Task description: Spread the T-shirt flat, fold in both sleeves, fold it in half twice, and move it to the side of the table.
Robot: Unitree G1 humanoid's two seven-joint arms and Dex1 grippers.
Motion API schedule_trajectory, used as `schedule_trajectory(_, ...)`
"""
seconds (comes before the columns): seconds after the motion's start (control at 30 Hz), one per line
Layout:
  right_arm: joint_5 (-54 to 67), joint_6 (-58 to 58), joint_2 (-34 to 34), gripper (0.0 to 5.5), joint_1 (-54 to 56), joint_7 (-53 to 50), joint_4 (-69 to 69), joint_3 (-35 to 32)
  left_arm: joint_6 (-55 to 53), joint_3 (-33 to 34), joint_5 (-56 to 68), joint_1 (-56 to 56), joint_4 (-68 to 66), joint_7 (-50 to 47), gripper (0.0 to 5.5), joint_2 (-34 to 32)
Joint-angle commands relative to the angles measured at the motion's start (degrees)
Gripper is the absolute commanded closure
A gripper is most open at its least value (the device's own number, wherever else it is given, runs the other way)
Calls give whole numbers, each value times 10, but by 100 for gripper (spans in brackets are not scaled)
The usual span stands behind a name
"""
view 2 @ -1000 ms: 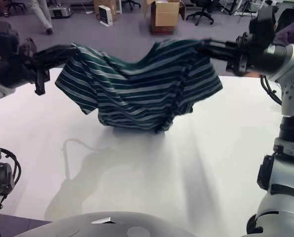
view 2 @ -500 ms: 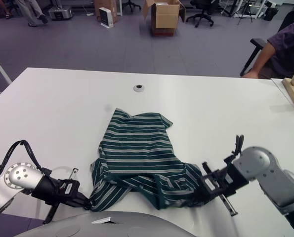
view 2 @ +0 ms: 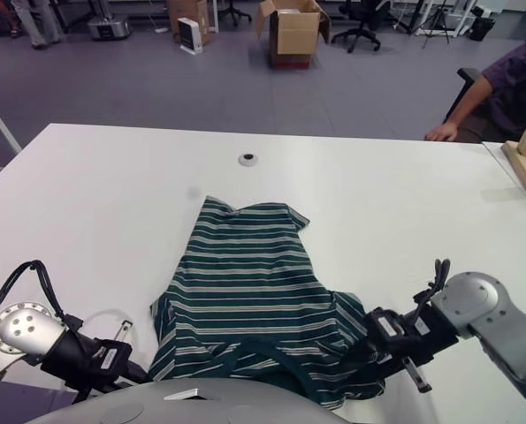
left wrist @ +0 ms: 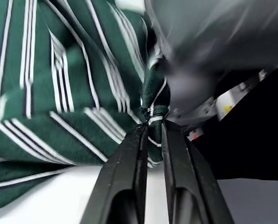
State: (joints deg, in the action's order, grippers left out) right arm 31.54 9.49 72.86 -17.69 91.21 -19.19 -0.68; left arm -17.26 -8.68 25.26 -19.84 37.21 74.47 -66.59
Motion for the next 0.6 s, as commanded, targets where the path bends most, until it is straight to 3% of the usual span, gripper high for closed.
schedule_trajectory(0.03,36,53,9,371,94,2,39,-5,-59,78,72,45,-28,3,424,-13)
schedule_trajectory(0.17,-41,51,-112,322,168,-117,76,47,-33,32,-63,106,-138,-133,375,72)
schedule_trajectory(0.27,-69,58,-174,322,173,-187,79,61,-34,-28,-130,83,-157,-179,335,110)
schedule_trajectory(0.33,-77,62,-188,322,174,-200,79,65,-58,-44,-129,69,-143,-194,298,132)
schedule_trajectory(0.6,-105,62,-211,322,183,-206,84,84,-94,-22,-107,90,-166,-198,298,147)
